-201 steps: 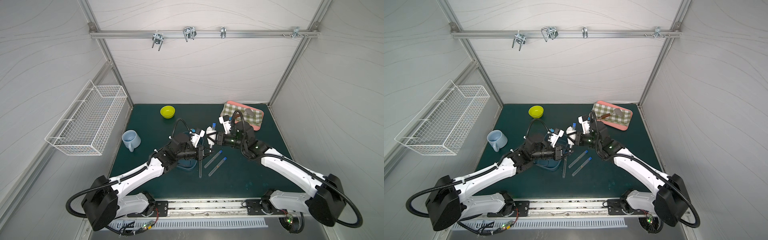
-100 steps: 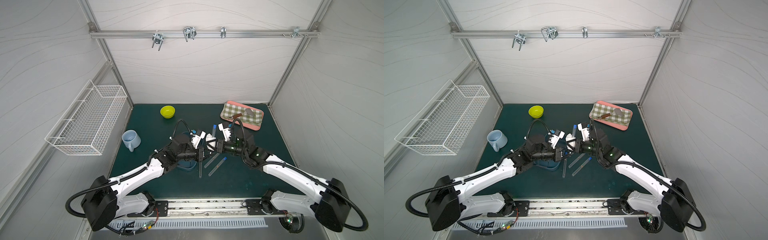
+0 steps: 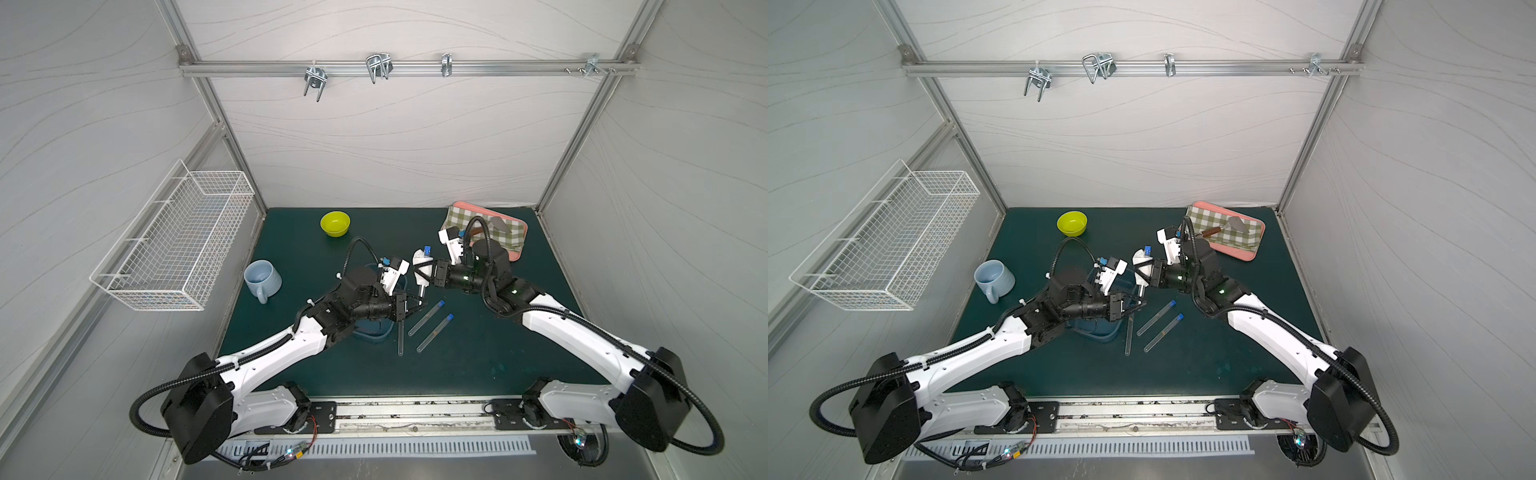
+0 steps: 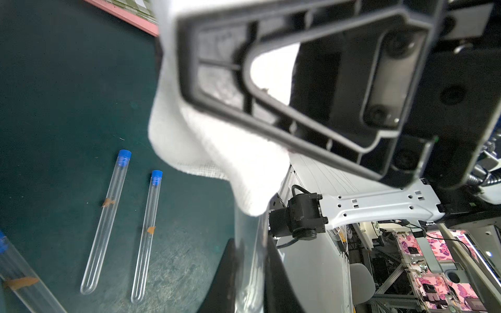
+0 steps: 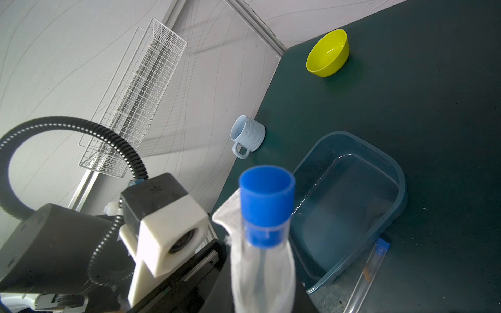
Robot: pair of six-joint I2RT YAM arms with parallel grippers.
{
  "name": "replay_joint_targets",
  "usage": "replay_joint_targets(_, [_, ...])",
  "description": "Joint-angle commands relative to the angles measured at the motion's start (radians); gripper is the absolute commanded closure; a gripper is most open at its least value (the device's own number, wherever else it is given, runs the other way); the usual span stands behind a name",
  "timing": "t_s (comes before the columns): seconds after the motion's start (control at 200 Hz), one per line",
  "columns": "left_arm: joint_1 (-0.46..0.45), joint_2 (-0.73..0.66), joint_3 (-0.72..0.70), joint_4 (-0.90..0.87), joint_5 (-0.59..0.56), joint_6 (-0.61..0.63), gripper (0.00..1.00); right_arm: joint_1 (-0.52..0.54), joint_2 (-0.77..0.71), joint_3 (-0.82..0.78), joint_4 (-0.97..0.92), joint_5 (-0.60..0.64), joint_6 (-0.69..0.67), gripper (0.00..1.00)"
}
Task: Wipe the exteriors of test tubes
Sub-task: Wipe the dirt from the test tube.
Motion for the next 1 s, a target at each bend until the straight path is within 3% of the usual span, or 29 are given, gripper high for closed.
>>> replay_joint_targets(0.0, [0.003,-0.027,0.014,0.072,0.007,-0.002,0.93,0.051,-0.028,-0.059,-0.017,0.044,0.019,0.79])
replay_joint_targets(0.23, [0.003,-0.023,0.013,0.072,0.010,-0.001,0.93,0.107,-0.057,-0.134,0.005,0.101,0.059,0.79])
replay_joint_targets(0.595, [0.003,-0.034,0.012,0.063,-0.004,0.002,0.93,-0.016,0.029,0.051,-0.043,0.005,-0.048,0.79])
replay_joint_targets(0.99, [0.002,-0.019,0.013,0.068,0.002,0.002,0.93,0.072,-0.029,-0.113,0.018,0.068,0.037,0.79])
